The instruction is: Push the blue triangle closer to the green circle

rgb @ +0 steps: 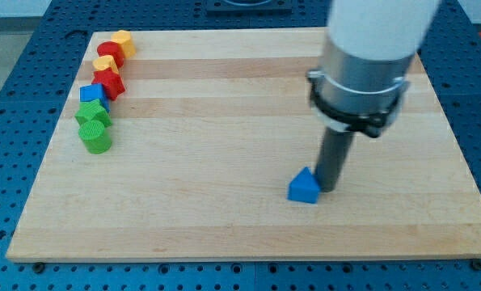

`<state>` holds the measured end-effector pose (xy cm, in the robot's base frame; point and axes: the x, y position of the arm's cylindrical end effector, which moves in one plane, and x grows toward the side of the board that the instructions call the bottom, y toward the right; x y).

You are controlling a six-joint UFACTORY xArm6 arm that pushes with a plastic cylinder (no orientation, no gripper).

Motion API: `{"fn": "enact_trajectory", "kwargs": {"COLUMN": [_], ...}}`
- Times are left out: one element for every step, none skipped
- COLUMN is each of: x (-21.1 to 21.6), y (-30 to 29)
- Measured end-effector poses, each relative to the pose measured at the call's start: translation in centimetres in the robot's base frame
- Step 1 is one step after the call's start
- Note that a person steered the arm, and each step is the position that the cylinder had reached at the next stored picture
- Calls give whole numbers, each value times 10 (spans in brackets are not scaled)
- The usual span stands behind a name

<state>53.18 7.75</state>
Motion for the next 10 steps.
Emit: {"fn": "enact_trajectory", "kwargs": {"x": [0,0,1,18,31,31,24,13,2,-7], "y": [-50,-73,-45,-25,-28,-54,-94,-129,-164,-194]}}
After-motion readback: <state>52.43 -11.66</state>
